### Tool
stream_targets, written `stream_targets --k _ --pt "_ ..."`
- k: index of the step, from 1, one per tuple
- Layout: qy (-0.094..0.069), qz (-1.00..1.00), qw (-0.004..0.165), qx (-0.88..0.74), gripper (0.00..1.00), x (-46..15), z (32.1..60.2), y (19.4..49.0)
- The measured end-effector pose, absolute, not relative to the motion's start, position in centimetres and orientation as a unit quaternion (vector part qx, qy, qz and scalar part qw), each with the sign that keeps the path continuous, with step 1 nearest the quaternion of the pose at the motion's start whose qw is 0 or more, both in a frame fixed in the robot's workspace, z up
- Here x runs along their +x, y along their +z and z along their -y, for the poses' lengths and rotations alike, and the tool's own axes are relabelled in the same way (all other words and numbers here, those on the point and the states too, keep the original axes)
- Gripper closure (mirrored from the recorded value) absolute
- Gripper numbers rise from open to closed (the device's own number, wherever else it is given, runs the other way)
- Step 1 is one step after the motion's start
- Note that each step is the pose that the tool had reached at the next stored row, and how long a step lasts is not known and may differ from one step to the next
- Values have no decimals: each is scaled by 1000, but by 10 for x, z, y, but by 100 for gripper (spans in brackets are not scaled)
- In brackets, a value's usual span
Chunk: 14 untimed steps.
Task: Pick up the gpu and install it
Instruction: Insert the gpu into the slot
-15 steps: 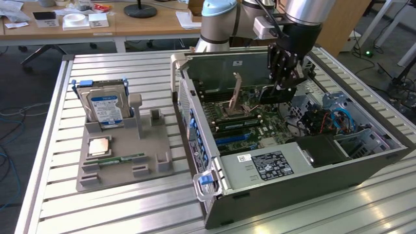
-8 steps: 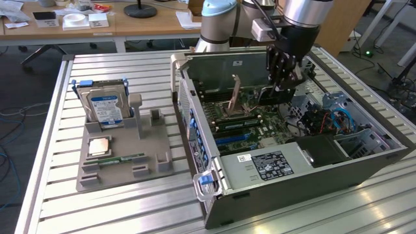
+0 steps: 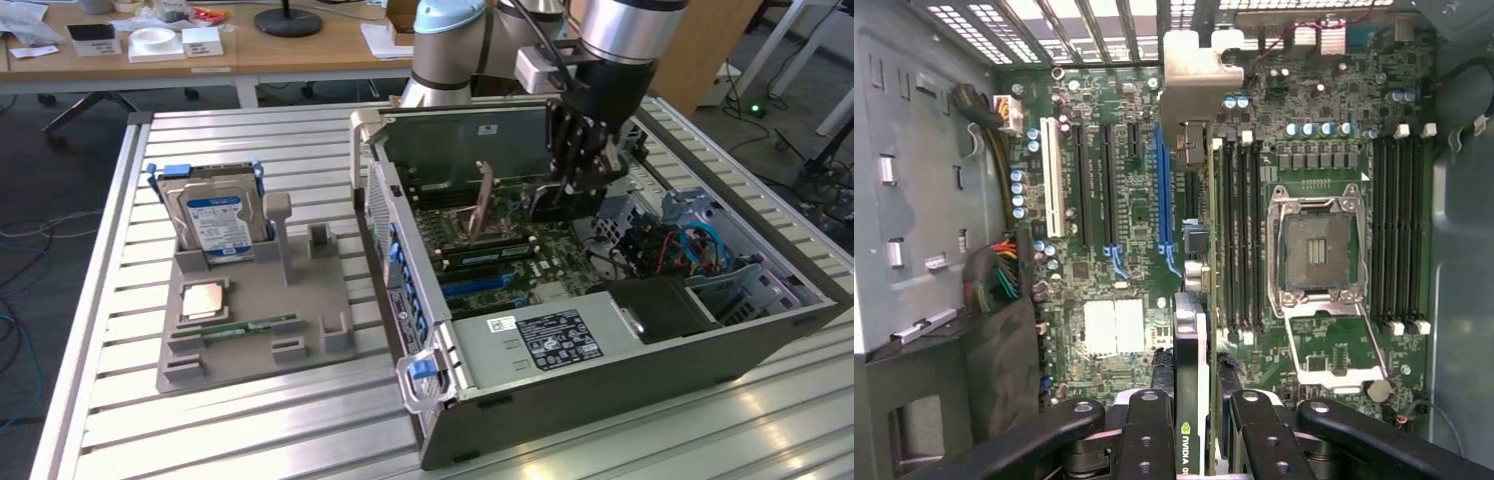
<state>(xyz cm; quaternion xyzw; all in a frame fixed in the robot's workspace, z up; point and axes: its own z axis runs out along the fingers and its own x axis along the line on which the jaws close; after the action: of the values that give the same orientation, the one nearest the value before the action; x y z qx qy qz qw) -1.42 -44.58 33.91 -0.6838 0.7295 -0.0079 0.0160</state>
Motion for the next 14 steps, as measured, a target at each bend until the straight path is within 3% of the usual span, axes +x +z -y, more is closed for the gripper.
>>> stream_targets --k 14 --pt "-8 -729 16 -684 74 -19 451 335"
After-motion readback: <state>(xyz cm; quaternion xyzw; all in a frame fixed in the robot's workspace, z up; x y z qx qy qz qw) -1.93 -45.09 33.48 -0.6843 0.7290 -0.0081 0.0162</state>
